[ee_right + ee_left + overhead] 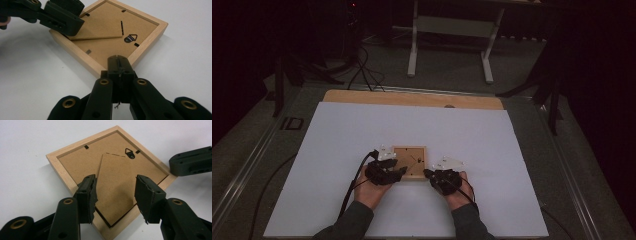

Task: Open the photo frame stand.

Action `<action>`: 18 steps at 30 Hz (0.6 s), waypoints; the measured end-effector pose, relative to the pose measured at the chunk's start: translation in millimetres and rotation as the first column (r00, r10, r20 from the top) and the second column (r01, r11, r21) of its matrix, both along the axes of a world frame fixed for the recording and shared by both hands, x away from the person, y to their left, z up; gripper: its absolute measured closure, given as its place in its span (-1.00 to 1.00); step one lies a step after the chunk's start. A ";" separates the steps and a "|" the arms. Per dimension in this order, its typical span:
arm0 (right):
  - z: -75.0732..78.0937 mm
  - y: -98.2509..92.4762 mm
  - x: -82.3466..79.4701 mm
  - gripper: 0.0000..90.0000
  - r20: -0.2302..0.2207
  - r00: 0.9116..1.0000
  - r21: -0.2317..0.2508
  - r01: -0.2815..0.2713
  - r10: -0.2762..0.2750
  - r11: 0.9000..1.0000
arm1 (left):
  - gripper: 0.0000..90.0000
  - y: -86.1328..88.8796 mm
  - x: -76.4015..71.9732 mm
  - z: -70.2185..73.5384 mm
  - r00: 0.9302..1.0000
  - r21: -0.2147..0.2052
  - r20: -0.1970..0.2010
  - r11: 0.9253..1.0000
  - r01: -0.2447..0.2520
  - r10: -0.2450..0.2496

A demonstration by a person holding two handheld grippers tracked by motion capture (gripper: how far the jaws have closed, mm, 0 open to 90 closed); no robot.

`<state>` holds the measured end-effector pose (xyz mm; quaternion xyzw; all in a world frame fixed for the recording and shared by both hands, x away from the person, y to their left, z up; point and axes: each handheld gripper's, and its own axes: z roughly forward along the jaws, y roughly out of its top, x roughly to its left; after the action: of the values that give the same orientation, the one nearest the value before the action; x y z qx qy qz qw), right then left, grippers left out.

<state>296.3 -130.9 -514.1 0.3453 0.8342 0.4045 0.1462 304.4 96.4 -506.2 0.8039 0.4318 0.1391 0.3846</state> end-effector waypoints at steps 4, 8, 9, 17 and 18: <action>-0.2 0.0 0.2 0.99 -0.002 1.000 0.003 -0.002 0.002 1.000 | 0.11 -1.2 1.5 -0.4 1.000 0.026 -0.001 1.000 0.002 -0.002; -0.2 0.0 0.4 0.99 -0.003 1.000 0.005 -0.003 0.003 1.000 | 0.08 -3.7 1.8 -3.0 1.000 0.046 -0.007 0.999 0.013 -0.013; -0.2 0.0 0.4 0.99 -0.002 1.000 0.004 -0.003 0.003 1.000 | 0.08 -4.3 1.6 -3.0 1.000 0.052 -0.005 0.999 0.014 -0.014; -0.2 0.2 0.3 0.99 0.000 1.000 0.003 -0.003 0.003 1.000 | 0.09 -6.3 3.1 -3.1 1.000 0.068 -0.005 0.998 0.013 -0.013; -0.3 0.2 0.3 0.99 0.001 1.000 0.002 -0.003 0.003 1.000 | 0.10 -6.6 3.4 -2.9 1.000 0.071 -0.008 0.997 0.014 -0.014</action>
<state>296.7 -130.7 -514.4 0.3439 0.8342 0.4059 0.1455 307.8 89.8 -509.1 0.8205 0.4224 0.1486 0.3553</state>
